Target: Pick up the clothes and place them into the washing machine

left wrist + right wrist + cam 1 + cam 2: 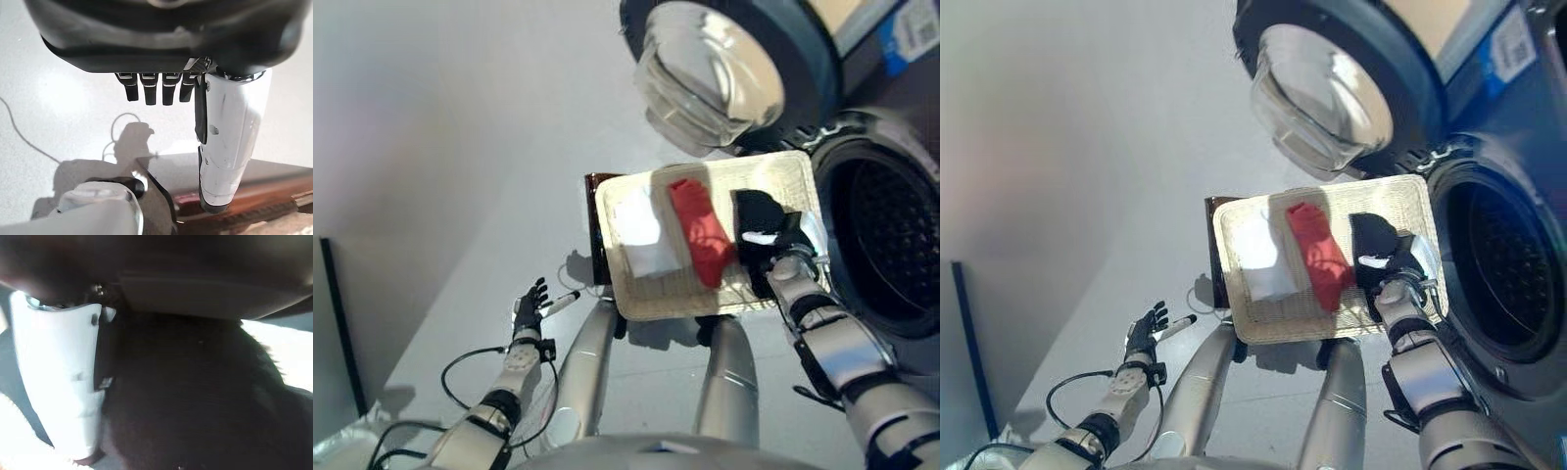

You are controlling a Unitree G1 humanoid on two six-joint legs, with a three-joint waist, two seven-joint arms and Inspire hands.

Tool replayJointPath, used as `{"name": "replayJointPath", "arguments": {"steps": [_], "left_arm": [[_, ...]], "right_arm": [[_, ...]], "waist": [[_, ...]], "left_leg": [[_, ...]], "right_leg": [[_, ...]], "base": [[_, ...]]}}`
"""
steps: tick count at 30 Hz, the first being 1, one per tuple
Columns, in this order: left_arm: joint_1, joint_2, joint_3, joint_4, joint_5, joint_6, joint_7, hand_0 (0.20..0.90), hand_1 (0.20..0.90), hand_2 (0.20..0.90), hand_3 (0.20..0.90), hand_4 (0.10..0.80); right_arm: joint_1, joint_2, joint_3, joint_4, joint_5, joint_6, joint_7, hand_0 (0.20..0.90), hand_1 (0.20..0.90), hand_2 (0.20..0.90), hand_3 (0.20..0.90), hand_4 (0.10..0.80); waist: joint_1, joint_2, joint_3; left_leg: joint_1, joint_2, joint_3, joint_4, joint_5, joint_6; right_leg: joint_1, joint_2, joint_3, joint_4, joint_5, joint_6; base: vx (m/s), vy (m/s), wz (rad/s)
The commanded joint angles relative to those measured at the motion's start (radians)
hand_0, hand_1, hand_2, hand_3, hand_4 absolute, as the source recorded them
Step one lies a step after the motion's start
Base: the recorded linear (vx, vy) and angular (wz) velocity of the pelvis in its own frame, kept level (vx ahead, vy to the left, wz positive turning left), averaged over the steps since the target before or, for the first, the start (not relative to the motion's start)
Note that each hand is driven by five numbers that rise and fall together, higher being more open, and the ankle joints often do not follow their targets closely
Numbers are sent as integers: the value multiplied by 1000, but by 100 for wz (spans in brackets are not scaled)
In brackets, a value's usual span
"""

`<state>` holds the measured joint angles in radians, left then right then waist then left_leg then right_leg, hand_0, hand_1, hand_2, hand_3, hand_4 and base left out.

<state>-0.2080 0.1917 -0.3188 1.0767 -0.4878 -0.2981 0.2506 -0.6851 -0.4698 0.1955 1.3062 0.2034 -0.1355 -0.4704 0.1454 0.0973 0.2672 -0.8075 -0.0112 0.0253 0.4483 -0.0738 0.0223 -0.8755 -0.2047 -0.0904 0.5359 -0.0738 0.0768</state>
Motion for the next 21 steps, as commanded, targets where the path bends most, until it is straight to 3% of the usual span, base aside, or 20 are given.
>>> {"name": "replayJointPath", "arguments": {"steps": [1,8,10,11,12,13,21], "left_arm": [[37,18,65,32,-20,-29,4,900,900,900,900,800],[97,-1,62,-11,-59,-48,-21,900,900,900,900,800],[108,-8,53,-12,-75,-48,-27,900,900,900,900,800],[113,-16,43,-12,-86,-53,-29,900,900,900,900,800],[113,-15,44,-12,-86,-53,-29,900,900,900,900,800],[123,-28,28,-14,-88,-50,-38,900,900,900,900,800],[139,-43,-15,-21,-91,-55,-55,900,900,900,900,800]], "right_arm": [[39,-62,-75,-40,216,-95,8,200,200,200,200,300],[101,103,-377,-136,865,-279,141,200,200,200,200,300],[111,126,-416,-148,937,-310,158,200,200,200,200,300],[113,155,-442,-203,1011,-336,186,200,200,200,200,300],[113,155,-442,-202,1011,-336,186,200,200,200,200,300],[101,153,-490,-215,1043,-377,183,200,200,200,200,300],[-67,25,-576,-240,1089,-466,156,200,200,200,200,300]], "waist": [[-26,43,8],[-47,69,-9],[-46,76,-16],[-51,83,-13],[-49,82,-21],[-53,102,-22],[-26,194,-60]], "left_leg": [[32,-16,-15,-62,15,-56],[99,-13,11,-125,27,-54],[109,-12,16,-137,29,-53],[102,-11,32,-147,63,-49],[113,-13,21,-146,33,-53],[110,-15,35,-156,64,-49],[126,-36,55,-170,60,-46]], "right_leg": [[137,69,-28,-106,0,-27],[190,79,2,-187,27,-20],[195,81,12,-199,31,-20],[188,80,9,-212,62,-26],[197,82,19,-208,35,-19],[190,77,18,-220,62,-25],[167,70,67,-198,52,-24]], "base": [[25,18,-30],[25,31,-28],[-45,45,-29],[5,30,-21],[-90,66,-21],[21,70,-18],[-3,74,-10]]}}
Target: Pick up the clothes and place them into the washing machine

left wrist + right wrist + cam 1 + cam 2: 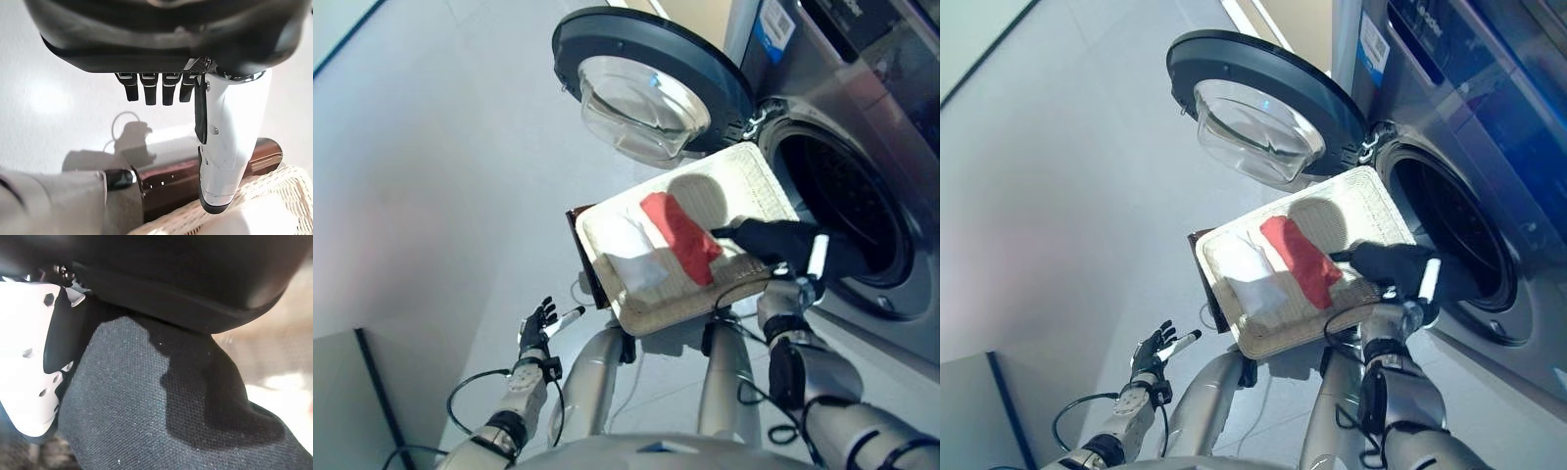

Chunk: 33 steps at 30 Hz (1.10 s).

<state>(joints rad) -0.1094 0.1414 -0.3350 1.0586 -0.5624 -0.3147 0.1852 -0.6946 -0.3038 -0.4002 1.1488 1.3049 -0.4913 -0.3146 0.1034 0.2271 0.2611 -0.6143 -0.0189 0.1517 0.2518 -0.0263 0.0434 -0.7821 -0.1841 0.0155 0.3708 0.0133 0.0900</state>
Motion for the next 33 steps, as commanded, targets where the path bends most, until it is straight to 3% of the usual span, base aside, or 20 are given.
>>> {"name": "replayJointPath", "arguments": {"steps": [1,15,19,20,24,33], "left_arm": [[40,8,-3,-1,-14,-37,10,900,900,900,900,800],[64,2,-32,1,6,-34,-19,900,900,900,900,800],[92,36,-24,-15,8,-49,-20,900,900,900,900,800],[94,41,-19,-20,7,-50,-16,900,900,900,900,800],[100,62,-11,-15,8,-50,-13,900,900,900,900,800],[105,36,-26,2,-25,-34,-65,900,900,900,900,800]], "right_arm": [[-80,-158,17,-76,-3,-116,1,200,200,200,200,300],[-199,-276,5,-101,15,-170,-5,200,200,200,200,300],[-312,-432,50,-217,-84,-237,-83,200,200,200,200,300],[-345,-469,75,-258,-126,-235,-114,900,900,900,900,800],[-401,-532,166,-222,-164,-195,-129,900,900,900,900,800],[-360,-445,174,-87,-120,-109,-50,900,900,900,900,800]], "waist": [[21,72,-59],[36,126,-118],[46,137,-142],[45,138,-145],[48,132,-151],[42,132,-161]], "left_leg": [[-67,-30,-68,27,11,-66],[-25,-34,-58,-5,9,-69],[-15,-42,-60,-17,11,-71],[-13,-43,-58,-22,12,-71],[-9,-44,-53,-26,10,-69],[-9,-42,-43,-36,12,-69]], "right_leg": [[71,49,-32,-30,-35,-37],[86,49,-7,-33,-41,-35],[90,47,-3,-33,-40,-32],[87,47,0,-33,-39,-31],[81,48,9,-31,-34,-30],[84,50,12,-50,-22,-34]], "base": [[11,43,-8],[12,8,-6],[3,3,1],[0,0,0],[4,9,-6],[3,3,-3]]}}
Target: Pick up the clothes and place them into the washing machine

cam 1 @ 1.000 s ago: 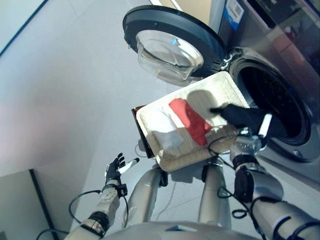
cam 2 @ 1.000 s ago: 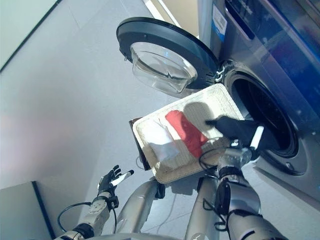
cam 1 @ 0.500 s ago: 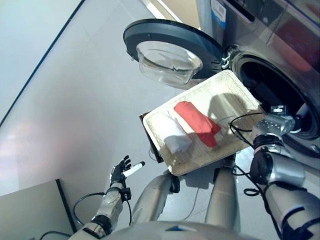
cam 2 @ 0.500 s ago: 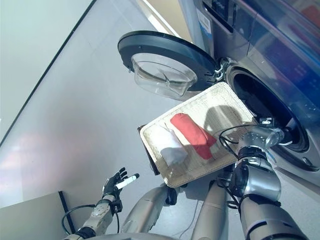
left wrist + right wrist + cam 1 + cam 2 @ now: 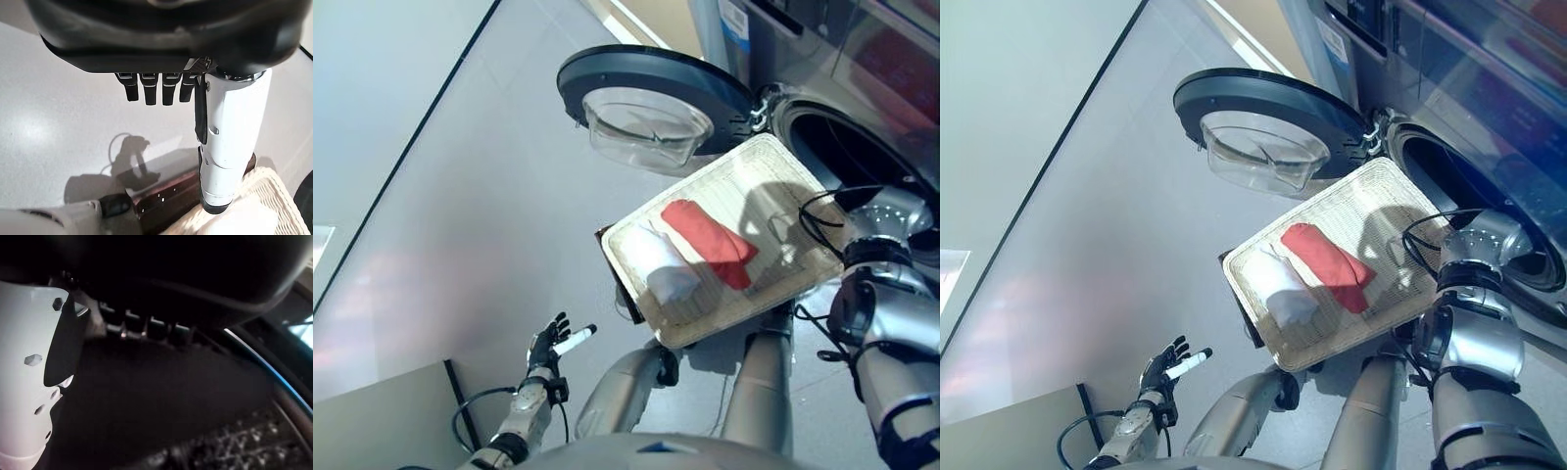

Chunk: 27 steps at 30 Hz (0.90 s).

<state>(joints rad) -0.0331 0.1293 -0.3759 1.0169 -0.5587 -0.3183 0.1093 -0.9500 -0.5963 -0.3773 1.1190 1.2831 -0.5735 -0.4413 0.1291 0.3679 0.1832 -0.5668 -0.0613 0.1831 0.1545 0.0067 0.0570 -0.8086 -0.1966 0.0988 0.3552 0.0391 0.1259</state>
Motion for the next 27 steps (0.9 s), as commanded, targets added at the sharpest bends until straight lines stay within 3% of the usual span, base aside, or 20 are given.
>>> {"name": "replayJointPath", "arguments": {"steps": [1,9,15,23,27], "left_arm": [[29,49,16,44,-29,-30,10,900,900,900,900,800],[31,51,36,59,-21,-23,4,900,900,900,900,800],[5,59,46,89,26,-1,14,900,900,900,900,800],[-20,71,86,92,72,24,-5,900,900,900,900,800],[-22,79,106,81,68,18,0,900,900,900,900,800]], "right_arm": [[-104,-151,151,-58,-98,-27,77,900,900,900,900,800],[-68,-121,152,7,-101,15,100,900,900,900,900,800],[-53,-96,252,200,-186,167,115,900,900,900,900,800],[41,89,393,311,-354,312,171,900,900,900,900,800],[82,151,422,255,-387,299,168,900,900,900,900,800]], "waist": [[16,-9,-83],[22,-14,-81],[17,-45,-62],[19,-97,-34],[20,-112,-27]], "left_leg": [[-57,1,-75,62,-21,-83],[-65,5,-77,67,-19,-84],[-76,16,-75,81,-20,-81],[-94,25,-94,110,-15,-81],[-101,25,-104,117,-11,-81]], "right_leg": [[110,63,-72,-34,-47,-70],[109,64,-74,-35,-45,-74],[107,71,-76,-35,-35,-79],[116,82,-104,-33,-30,-92],[117,82,-115,-32,-29,-95]], "base": [[0,0,0],[0,0,0],[-11,-16,0],[-27,-61,2],[-18,-50,12]]}}
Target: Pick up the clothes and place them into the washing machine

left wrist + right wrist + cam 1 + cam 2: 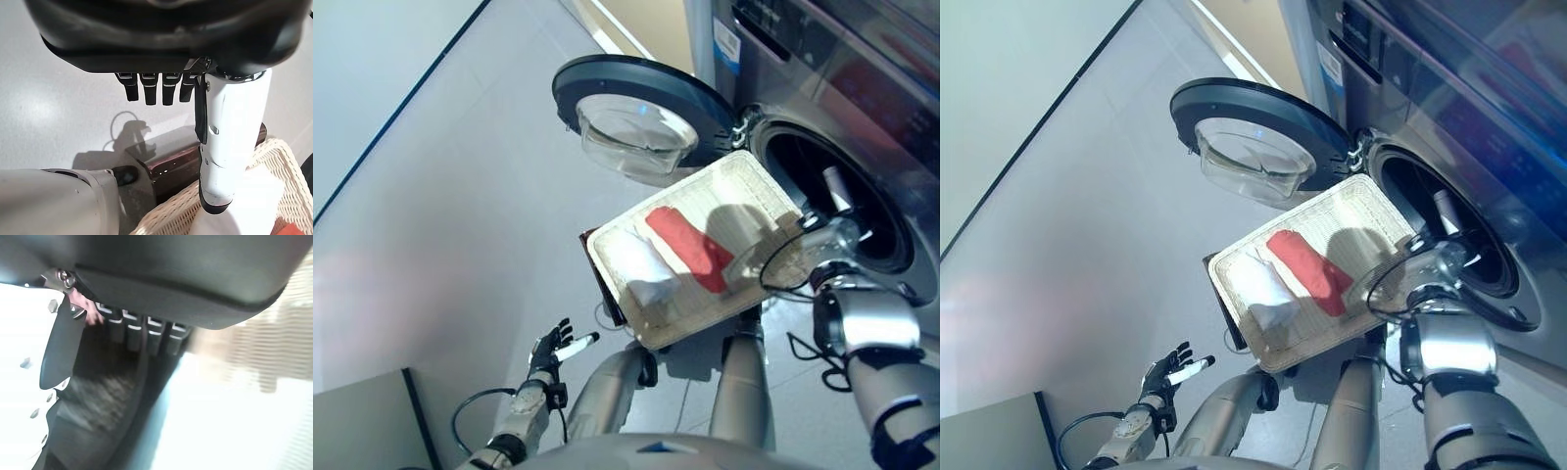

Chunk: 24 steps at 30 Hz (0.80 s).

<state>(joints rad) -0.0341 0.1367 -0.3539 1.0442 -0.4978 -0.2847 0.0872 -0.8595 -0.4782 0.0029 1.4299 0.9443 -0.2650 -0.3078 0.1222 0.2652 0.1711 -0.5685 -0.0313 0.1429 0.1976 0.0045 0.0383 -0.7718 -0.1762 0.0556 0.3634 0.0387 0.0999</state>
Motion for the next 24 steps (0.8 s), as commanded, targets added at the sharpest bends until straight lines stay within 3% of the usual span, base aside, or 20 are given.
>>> {"name": "replayJointPath", "arguments": {"steps": [1,8,12,15,24], "left_arm": [[-17,74,92,55,7,-17,22,900,900,900,900,800],[-30,102,142,75,31,-14,44,900,900,900,900,800],[-30,113,160,59,39,-34,80,900,900,900,900,800],[-44,119,175,45,48,-42,104,900,900,900,900,800],[-23,121,219,-67,20,-74,144,900,900,900,900,800]], "right_arm": [[6,50,55,-65,-73,-4,45,900,900,900,900,800],[28,39,247,-122,-453,55,-2,900,900,900,900,800],[41,10,378,-165,-801,102,-110,900,900,900,900,800],[38,-3,411,-125,-910,139,-149,900,900,900,900,800],[47,26,438,-19,-965,167,-177,900,900,900,900,800]], "waist": [[29,-16,-13],[30,-65,18],[32,-101,39],[34,-118,56],[65,-149,92]], "left_leg": [[-101,-4,-68,75,-7,-62],[-122,-2,-91,88,8,-62],[-132,-1,-117,108,-18,-66],[-141,-2,-129,111,-12,-69],[-155,-7,-158,113,-2,-69]], "right_leg": [[81,62,-78,-40,-27,-69],[79,62,-110,-41,-14,-73],[88,67,-123,-33,-38,-66],[86,66,-139,-35,-33,-67],[92,59,-174,-44,-28,-64]], "base": [[-25,-49,9],[-35,-53,16],[52,-43,19],[-23,-46,17],[-1,-16,10]]}}
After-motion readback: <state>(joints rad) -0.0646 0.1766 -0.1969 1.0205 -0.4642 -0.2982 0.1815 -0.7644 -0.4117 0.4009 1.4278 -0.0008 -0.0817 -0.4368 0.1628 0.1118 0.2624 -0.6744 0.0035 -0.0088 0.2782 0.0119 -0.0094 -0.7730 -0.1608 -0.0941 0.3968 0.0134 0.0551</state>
